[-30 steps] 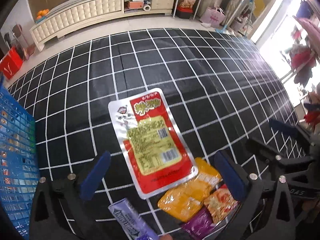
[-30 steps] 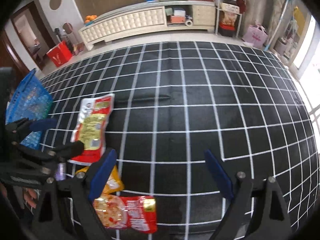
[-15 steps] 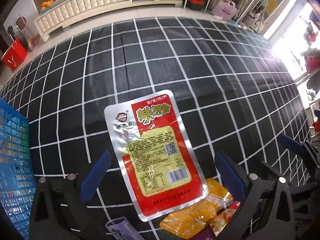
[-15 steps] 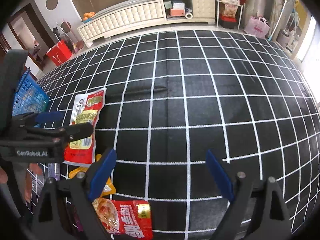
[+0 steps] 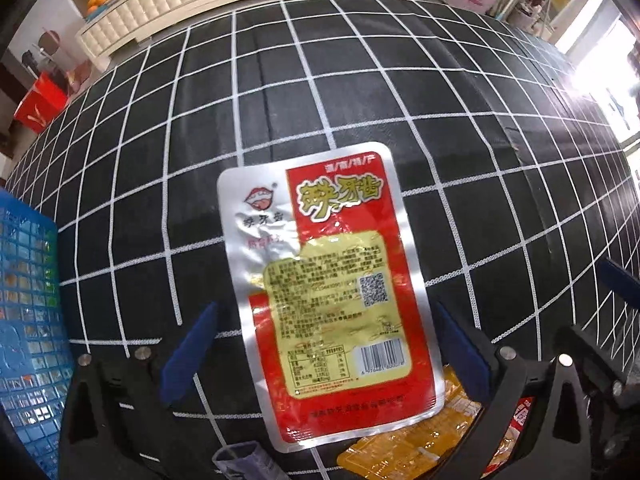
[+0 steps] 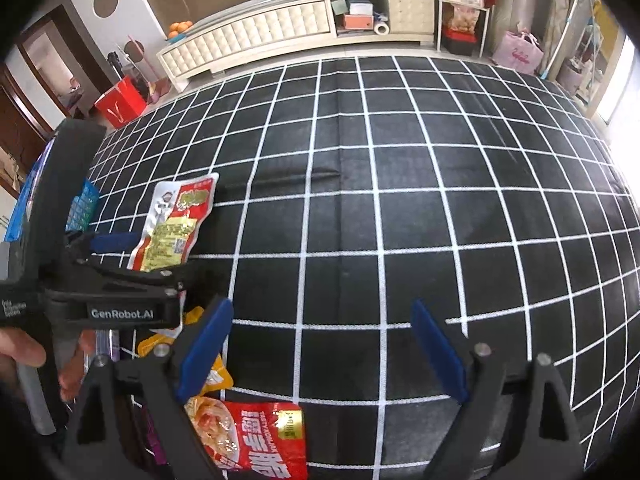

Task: Organize snacks
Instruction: 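Lower the left tool onto the red-and-white spicy snack pack and close it, then lift the red-and-white pack with the left tool while the right tool grasps the purple Doublemint gum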

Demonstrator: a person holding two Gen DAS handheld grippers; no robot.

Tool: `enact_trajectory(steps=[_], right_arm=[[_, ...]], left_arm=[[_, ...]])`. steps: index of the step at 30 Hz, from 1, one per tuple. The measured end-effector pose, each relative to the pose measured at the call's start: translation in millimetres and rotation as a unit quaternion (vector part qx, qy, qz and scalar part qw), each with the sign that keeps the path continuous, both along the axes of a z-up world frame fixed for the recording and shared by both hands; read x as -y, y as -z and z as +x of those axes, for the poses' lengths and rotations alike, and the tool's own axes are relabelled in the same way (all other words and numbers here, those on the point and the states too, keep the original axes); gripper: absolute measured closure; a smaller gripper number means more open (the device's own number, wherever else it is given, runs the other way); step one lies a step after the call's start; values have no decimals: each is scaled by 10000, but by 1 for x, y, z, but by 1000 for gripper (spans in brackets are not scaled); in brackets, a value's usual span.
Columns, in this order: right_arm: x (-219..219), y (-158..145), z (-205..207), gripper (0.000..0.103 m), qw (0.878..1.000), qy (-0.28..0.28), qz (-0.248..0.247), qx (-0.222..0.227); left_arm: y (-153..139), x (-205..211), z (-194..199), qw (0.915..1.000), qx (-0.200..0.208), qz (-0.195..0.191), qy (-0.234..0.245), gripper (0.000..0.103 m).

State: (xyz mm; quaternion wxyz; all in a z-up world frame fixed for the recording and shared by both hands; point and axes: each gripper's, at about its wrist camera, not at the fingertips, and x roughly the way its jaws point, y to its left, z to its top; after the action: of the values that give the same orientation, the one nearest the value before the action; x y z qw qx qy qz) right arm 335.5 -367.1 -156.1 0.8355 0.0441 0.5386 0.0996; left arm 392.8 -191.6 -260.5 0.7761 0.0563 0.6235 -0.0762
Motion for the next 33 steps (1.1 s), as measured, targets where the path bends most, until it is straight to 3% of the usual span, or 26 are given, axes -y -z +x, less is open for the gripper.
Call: enact_trajectory(steps=[6,8,14,15,16,18,26,30,33], right_arm=[[-4,2,0,10,10000,-37,-45,-60],[-3,3,1,10,10000,-19,-39,-66],[-5,4,2,10,9999,-58,-33,-79],[-6,4,1,10,9999,-78,-29,-84],[-7,5,1,10,9999,-94,-22,-95],[-10,6,0,10,9998,-122,3,-123],[-12,6,-5,10,9998,-146,66,-114],[-11,3,-7,10,9998,-103,145,-100],[-12,2,-11,10,9997,-123,141,-135]], left_arm=[[3,-5,-6,9999,-51,0,-100,4],[-2,-5,-9,10000,30,-36,-10,22],[-9,-9,-16,9994,0,-336,-17,41],[-10,-12,-18,9990,2,-436,-32,48],[-11,-13,-20,9988,15,-491,10,62],[-12,-13,-22,9992,70,-388,58,66],[-16,0,-18,9992,135,-297,227,66],[-34,6,-24,9989,208,-311,268,77],[-42,5,-28,9986,233,-414,214,79]])
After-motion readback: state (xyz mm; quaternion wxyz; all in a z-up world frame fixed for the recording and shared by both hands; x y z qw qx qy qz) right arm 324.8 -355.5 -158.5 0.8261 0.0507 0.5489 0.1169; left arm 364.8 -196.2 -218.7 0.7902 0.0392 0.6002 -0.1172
